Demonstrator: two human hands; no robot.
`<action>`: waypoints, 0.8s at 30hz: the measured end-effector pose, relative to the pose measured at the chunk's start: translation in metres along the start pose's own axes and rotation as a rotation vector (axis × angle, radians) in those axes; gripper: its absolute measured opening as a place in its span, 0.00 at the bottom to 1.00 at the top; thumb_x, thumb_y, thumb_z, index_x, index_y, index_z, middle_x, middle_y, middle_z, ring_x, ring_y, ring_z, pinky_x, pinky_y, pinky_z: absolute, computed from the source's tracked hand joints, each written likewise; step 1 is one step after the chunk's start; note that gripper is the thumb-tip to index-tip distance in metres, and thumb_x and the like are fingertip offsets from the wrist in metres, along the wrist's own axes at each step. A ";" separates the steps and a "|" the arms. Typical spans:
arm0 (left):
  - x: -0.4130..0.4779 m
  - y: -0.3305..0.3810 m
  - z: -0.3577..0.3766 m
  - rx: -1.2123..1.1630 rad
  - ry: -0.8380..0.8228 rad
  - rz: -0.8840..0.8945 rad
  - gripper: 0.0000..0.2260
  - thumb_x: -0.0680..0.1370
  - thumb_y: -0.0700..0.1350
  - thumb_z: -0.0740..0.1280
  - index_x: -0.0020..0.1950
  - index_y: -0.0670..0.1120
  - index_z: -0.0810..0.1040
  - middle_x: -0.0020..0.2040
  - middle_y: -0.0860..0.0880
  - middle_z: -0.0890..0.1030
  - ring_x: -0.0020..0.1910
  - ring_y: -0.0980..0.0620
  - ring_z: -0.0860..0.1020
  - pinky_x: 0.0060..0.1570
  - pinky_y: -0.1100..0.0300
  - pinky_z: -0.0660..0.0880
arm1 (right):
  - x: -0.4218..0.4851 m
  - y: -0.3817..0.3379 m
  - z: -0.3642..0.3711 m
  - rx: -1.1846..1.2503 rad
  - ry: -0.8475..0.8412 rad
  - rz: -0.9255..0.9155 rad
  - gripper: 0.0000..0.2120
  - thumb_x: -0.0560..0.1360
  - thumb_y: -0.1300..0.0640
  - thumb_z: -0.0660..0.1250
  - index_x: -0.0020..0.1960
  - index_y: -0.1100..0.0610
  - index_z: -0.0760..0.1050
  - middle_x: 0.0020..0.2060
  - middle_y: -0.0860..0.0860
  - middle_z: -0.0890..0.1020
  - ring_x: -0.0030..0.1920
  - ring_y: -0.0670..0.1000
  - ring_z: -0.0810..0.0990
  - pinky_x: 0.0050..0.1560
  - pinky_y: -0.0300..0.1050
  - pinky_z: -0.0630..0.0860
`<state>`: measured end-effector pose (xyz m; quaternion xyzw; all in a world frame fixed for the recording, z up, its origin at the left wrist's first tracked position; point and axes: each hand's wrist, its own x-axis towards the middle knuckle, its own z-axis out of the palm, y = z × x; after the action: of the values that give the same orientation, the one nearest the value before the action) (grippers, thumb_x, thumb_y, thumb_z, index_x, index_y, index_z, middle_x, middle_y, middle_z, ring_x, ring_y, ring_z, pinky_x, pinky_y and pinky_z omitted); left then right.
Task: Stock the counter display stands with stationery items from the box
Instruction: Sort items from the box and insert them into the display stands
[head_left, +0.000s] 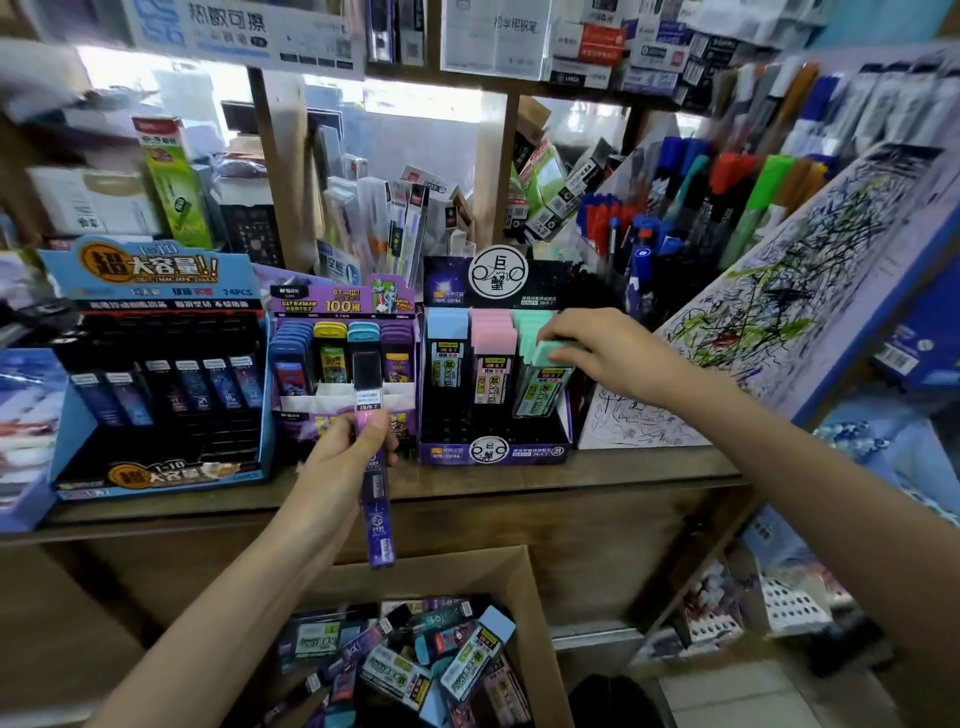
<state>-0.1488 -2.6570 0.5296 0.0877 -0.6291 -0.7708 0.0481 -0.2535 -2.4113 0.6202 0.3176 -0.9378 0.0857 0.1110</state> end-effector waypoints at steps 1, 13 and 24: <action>0.000 0.000 -0.001 0.008 0.000 -0.001 0.09 0.80 0.49 0.60 0.51 0.45 0.74 0.39 0.50 0.75 0.37 0.54 0.74 0.38 0.62 0.70 | 0.000 0.000 -0.001 -0.004 -0.017 -0.020 0.13 0.78 0.58 0.62 0.62 0.60 0.75 0.57 0.53 0.79 0.57 0.54 0.75 0.58 0.49 0.71; -0.003 0.000 0.000 0.023 -0.001 0.015 0.08 0.79 0.49 0.60 0.51 0.45 0.74 0.39 0.50 0.75 0.38 0.55 0.74 0.39 0.62 0.70 | 0.011 0.013 0.004 -0.005 -0.094 0.054 0.12 0.77 0.58 0.65 0.60 0.58 0.75 0.55 0.54 0.79 0.55 0.54 0.76 0.56 0.50 0.72; 0.001 -0.008 0.000 0.002 -0.054 0.040 0.07 0.79 0.48 0.62 0.50 0.45 0.74 0.38 0.51 0.76 0.37 0.56 0.75 0.44 0.60 0.71 | 0.008 0.001 0.037 -0.261 0.209 0.038 0.11 0.75 0.60 0.67 0.56 0.62 0.76 0.54 0.57 0.73 0.54 0.57 0.70 0.51 0.49 0.67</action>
<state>-0.1490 -2.6558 0.5219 0.0542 -0.6327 -0.7711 0.0465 -0.2656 -2.4239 0.5870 0.2721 -0.9302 -0.0021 0.2464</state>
